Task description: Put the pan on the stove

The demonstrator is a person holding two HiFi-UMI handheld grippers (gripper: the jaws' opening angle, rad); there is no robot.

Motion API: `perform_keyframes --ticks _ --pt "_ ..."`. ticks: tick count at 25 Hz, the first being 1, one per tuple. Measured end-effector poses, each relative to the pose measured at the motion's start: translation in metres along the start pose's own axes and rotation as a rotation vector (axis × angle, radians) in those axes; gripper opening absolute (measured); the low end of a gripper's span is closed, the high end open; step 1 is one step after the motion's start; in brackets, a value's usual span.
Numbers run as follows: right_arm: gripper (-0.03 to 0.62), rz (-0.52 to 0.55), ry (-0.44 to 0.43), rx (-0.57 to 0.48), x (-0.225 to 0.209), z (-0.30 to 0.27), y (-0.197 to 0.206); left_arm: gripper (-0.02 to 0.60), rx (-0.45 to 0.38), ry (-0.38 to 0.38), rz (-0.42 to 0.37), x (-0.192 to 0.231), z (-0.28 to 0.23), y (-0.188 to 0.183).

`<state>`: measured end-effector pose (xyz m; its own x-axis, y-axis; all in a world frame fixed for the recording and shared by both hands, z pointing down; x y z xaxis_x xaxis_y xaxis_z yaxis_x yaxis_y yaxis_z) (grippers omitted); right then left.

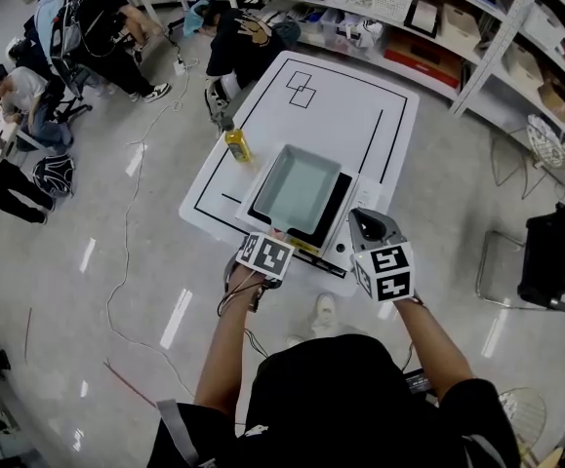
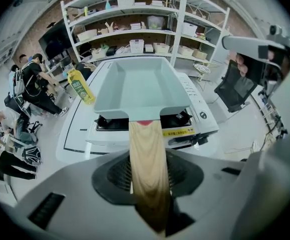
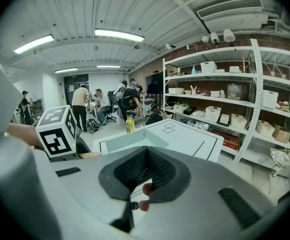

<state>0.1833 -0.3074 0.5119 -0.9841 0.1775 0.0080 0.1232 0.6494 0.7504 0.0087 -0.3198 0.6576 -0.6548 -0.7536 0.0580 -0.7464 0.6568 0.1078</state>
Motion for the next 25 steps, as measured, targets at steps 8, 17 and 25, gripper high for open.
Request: perform_keyframes --ticks 8,17,25 --pt "0.003 0.007 0.001 -0.010 0.005 0.012 0.004 0.144 -0.052 0.004 0.006 -0.003 0.013 0.004" --pt "0.003 0.035 0.001 -0.033 0.022 0.028 0.002 0.153 -0.178 -0.004 0.012 -0.007 0.049 0.010" --pt "0.003 0.063 -0.005 -0.068 0.052 0.051 -0.002 0.149 -0.328 -0.017 0.031 -0.014 0.096 0.029"
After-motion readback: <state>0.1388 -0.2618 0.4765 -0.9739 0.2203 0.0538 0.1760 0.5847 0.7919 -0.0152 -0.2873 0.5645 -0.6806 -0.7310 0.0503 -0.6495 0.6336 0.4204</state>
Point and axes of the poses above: the fingertips, and each gripper's own axes: z backward along the fingers, x to its left, y out of its underside, the point moved 1 cm from there along z, backward along the fingers, and after that the axes turned 13 degrees about x, right-handed, at the moved point
